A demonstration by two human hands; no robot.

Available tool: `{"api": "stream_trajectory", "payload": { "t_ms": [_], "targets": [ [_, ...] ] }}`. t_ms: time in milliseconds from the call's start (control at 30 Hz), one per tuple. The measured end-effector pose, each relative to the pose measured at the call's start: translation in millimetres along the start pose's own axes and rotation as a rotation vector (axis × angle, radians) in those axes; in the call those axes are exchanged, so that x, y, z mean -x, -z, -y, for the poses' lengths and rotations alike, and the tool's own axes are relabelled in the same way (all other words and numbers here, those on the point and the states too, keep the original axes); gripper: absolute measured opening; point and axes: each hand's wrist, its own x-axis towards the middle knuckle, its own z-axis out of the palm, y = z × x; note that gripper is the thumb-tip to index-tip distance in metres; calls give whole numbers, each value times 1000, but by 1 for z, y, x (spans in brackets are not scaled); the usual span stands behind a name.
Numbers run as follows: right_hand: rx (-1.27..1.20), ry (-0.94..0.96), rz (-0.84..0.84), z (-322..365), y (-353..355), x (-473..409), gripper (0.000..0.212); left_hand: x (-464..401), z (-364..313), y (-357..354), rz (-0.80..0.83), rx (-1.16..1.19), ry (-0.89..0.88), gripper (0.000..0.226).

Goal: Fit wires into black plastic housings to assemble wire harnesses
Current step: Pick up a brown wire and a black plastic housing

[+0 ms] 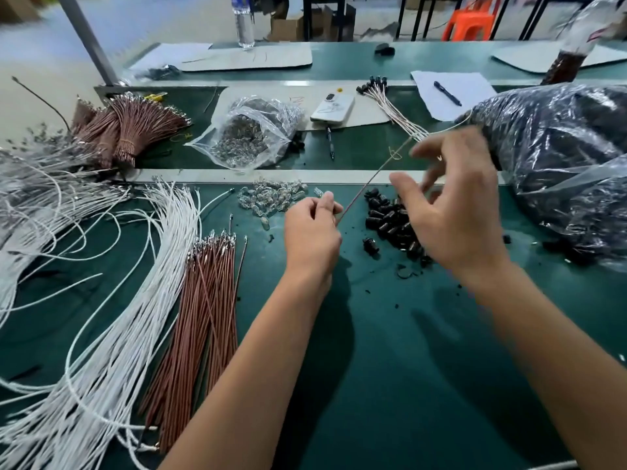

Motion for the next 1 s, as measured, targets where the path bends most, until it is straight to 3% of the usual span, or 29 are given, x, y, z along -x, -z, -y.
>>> {"api": "stream_trajectory", "payload": {
  "t_ms": [100,200,300,400,567,800,1000],
  "targets": [
    [-516,-505,198,9,-16,24,18,6,-2,-19,5,92,-41,32],
    [-795,-683,218,8,-23,38,9,13,6,-27,68,5,-126,30],
    [-977,-718,169,2,-19,39,8,15,18,-24,148,-28,-172,24],
    [-977,-693,222,-2,-19,42,10,16,22,-23,220,39,-154,21],
    [-1098,-673,88,-12,-15,41,13,18,24,-18,139,69,-170,2],
    [-1167,-742,-95,-31,-8,37,17,17,21,-18,213,140,-91,27],
    [-1163,-720,-92,-30,-9,38,17,16,20,-18,205,246,-38,20]
  ]
}}
